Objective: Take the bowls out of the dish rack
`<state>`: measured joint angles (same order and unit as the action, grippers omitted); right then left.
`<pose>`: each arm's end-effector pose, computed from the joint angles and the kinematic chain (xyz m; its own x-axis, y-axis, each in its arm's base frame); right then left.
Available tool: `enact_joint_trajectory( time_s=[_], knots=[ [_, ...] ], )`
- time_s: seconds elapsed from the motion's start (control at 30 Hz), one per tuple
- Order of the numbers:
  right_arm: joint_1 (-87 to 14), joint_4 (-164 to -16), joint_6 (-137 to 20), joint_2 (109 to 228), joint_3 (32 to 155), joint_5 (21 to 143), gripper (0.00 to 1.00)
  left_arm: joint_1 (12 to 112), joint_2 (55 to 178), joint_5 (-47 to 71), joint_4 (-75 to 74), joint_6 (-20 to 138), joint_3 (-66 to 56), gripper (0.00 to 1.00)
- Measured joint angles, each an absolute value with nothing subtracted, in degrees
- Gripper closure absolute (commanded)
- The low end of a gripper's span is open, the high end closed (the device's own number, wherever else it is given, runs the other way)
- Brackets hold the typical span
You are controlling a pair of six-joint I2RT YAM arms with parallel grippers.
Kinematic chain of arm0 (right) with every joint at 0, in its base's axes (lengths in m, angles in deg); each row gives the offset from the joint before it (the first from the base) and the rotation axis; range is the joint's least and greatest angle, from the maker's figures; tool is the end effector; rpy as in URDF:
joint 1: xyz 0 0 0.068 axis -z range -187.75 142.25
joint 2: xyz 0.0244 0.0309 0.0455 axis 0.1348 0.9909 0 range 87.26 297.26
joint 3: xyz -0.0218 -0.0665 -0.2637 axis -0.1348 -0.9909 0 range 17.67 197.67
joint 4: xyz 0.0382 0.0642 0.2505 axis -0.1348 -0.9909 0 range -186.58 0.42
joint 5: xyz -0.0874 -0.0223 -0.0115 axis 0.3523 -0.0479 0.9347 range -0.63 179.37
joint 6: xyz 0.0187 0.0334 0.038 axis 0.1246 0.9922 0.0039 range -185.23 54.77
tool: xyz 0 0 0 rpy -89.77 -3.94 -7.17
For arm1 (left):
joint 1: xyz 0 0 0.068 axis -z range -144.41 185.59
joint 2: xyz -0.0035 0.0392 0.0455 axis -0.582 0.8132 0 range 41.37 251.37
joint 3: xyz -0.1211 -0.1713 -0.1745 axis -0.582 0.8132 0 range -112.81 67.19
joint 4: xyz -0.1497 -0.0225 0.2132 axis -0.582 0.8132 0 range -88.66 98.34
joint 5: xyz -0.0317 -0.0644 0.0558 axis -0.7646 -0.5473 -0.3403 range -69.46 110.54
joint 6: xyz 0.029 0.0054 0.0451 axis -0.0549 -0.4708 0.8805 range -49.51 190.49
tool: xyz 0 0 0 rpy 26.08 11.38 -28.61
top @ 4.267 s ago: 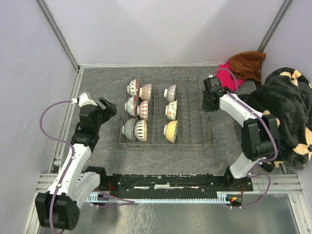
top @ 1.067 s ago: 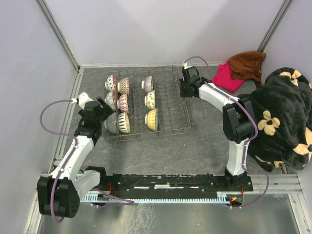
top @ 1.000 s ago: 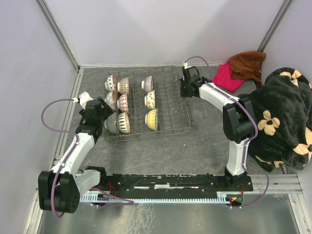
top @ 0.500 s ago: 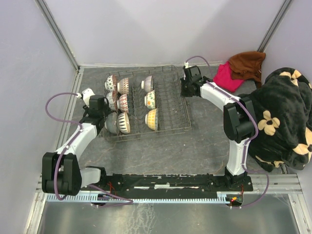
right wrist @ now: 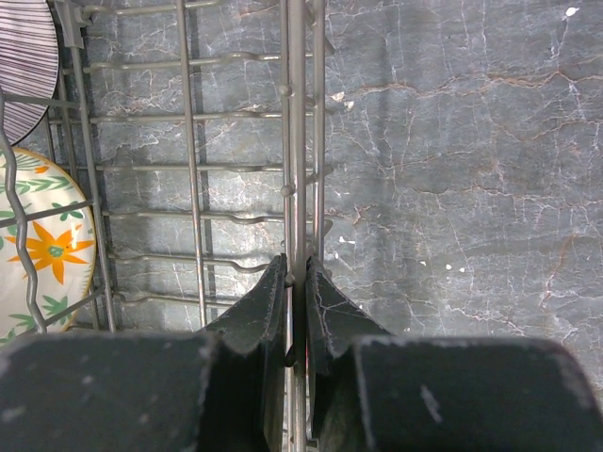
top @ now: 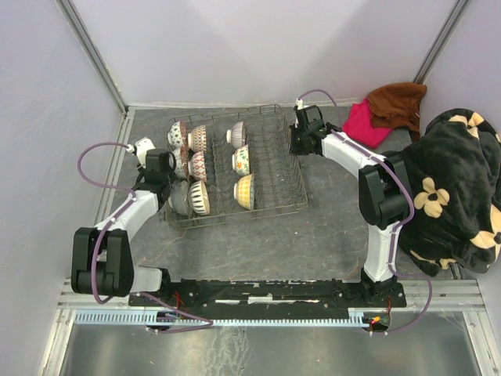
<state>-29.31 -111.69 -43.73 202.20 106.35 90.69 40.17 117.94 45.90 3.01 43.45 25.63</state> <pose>0.4192 0.1647 0.2163 -0.7762 0.0874 -0.6245 -0.0737 0.9710 0.2275 0.2792 -0.0071 0.2155 -0.4076 -0.3794 -0.8306 -0.5113 0.8485 -0.1366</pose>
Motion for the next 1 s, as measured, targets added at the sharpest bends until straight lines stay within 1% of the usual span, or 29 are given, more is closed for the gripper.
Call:
enact_joint_trajectory(
  time_s=[0.1, 0.13, 0.2, 0.27, 0.43, 0.73, 1.0],
  knots=[
    [-29.3, -111.5, -43.7, 202.2, 106.3, 90.7, 0.99, 40.2, 118.8, 45.6, 2.0, 43.8, 25.6, 0.70],
    [-29.3, -111.4, -43.7, 202.2, 106.2, 90.7, 0.99, 40.2, 119.0, 45.4, 1.9, 43.9, 25.6, 0.77],
    [-29.2, -111.1, -43.7, 202.2, 106.0, 90.6, 0.99, 40.2, 119.6, 44.6, 1.4, 44.1, 25.6, 0.87],
    [-29.2, -110.8, -43.7, 202.2, 105.8, 90.5, 0.99, 40.2, 119.6, 44.2, 1.3, 44.4, 25.6, 0.88],
    [-29.1, -109.1, -43.8, 202.0, 104.6, 90.4, 0.99, 40.2, 118.5, 43.1, 1.1, 46.2, 26.3, 0.97],
    [-29.0, -104.8, -44.1, 199.1, 99.4, 90.4, 0.99, 40.2, 112.7, 40.6, 1.0, 45.9, 30.8, 0.97],
    [-29.2, -104.0, -44.1, 193.6, 92.3, 90.0, 0.99, 40.6, 102.5, 38.3, 4.9, 43.5, 36.6, 0.97]
  ],
)
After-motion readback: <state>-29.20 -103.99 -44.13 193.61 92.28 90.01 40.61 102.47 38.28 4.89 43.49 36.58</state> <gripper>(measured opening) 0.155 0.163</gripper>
